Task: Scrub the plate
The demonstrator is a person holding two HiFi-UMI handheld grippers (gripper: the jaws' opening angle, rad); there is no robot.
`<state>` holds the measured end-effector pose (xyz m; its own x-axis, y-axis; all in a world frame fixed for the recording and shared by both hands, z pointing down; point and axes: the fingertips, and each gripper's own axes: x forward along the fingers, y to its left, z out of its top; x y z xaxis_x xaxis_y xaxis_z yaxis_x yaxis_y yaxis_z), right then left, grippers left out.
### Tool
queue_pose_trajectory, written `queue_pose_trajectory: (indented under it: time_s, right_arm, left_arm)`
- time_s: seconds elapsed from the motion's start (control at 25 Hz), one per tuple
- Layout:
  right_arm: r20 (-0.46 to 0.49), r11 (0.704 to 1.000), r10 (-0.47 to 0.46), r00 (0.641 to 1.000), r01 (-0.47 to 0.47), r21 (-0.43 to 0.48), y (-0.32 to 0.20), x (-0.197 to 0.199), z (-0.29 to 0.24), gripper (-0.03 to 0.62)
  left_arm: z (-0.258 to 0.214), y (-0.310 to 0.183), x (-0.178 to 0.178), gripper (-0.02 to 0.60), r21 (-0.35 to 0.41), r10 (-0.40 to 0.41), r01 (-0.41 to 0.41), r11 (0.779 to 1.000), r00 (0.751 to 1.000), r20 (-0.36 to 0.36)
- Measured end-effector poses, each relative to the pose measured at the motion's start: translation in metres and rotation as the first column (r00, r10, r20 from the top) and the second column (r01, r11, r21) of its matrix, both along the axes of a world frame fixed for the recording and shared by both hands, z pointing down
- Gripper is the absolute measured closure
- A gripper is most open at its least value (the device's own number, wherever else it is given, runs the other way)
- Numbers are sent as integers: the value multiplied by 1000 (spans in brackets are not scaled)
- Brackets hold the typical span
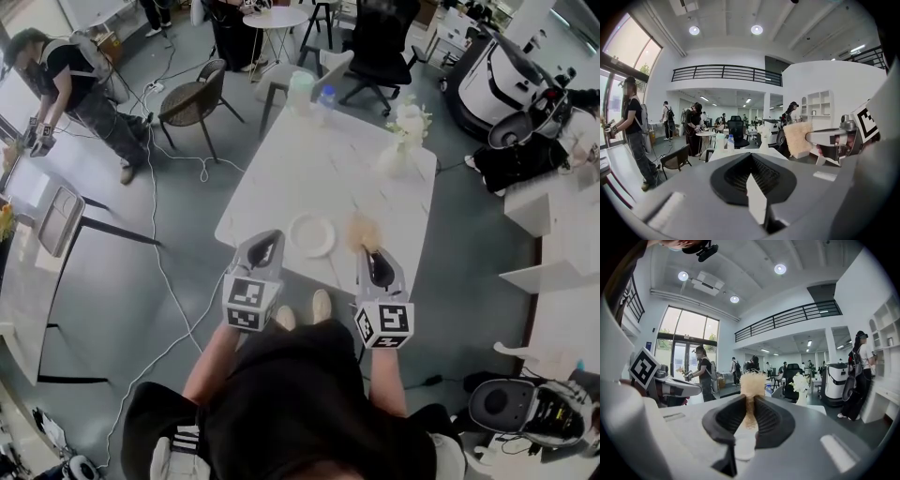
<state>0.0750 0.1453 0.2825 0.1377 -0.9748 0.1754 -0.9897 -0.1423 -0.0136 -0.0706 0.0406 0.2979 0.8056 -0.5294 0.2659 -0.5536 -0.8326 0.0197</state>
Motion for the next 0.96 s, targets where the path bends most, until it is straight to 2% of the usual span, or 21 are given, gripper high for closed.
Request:
queue_pose_trajectory:
  time_s: [0.96]
  right_arm:
    - [23, 1000, -6, 1000, 6, -9, -14, 2, 9, 542]
  left_arm:
    - [5, -12, 4, 575, -6, 2, -2, 1000, 1000, 3]
